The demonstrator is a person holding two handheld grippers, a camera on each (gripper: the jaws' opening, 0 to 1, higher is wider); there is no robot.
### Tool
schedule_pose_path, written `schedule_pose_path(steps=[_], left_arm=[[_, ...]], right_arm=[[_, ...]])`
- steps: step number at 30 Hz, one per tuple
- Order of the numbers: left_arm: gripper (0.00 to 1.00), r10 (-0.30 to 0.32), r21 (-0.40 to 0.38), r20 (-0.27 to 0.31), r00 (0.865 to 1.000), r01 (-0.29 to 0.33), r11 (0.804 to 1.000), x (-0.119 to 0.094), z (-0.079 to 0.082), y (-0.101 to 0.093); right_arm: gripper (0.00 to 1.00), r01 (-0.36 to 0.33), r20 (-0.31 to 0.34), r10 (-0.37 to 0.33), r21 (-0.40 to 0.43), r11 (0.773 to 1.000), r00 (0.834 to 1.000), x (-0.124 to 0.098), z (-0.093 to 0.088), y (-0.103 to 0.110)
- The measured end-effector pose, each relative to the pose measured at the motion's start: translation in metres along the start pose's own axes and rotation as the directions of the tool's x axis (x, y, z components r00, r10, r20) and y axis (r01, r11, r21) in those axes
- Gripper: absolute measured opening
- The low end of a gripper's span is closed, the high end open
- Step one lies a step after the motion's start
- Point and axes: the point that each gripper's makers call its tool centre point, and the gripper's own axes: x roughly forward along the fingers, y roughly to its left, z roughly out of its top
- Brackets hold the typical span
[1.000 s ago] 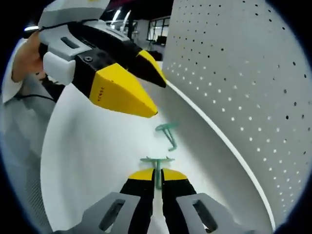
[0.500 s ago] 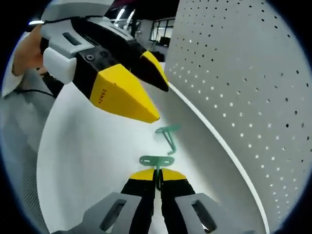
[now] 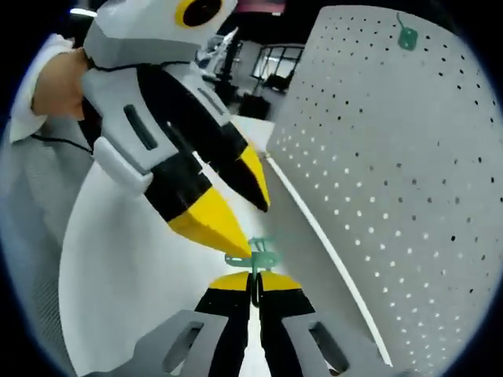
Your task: Insert the hook assembly into the mounting plate slot until the hook locks in place.
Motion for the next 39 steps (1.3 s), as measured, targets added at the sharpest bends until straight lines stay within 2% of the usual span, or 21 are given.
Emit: schedule_pose_path(steps=[5, 14, 23, 29, 39], left_arm=[[0.20, 0.011, -0.004, -0.010, 1.000, -0.011, 1.000, 0.000, -0.002, 0.003], [0.12, 0.026, -0.008, -0.028, 0.999, -0.026, 1.000, -0.001, -0.006, 0.006], [0.08, 0.024, -0.023, -0.046, 0.999, -0.025, 0.999, 0.000, -0.010, 0.006], [0.05, 0.029, -0.052, -0.065, 0.997, -0.032, 0.998, 0.000, -0.013, 0.007], [0.02, 0.047, -0.108, -0.048, 0.998, -0.052, 0.993, -0.005, -0.007, 0.014]], right_arm=[[0.01, -0.002, 0.008, 0.003, -0.077, 0.997, 1.000, 0.001, 0.010, 0.007], [0.01, 0.011, 0.018, -0.008, -0.165, 0.986, 1.000, 0.001, 0.019, 0.010], [0.01, 0.027, 0.009, -0.026, -0.280, 0.960, 1.000, 0.003, 0.022, 0.014], [0.01, 0.027, 0.007, -0.026, -0.321, 0.947, 1.000, 0.004, 0.024, 0.016], [0.02, 0.054, 0.041, -0.043, -0.301, 0.952, 0.998, 0.000, 0.036, 0.013]])
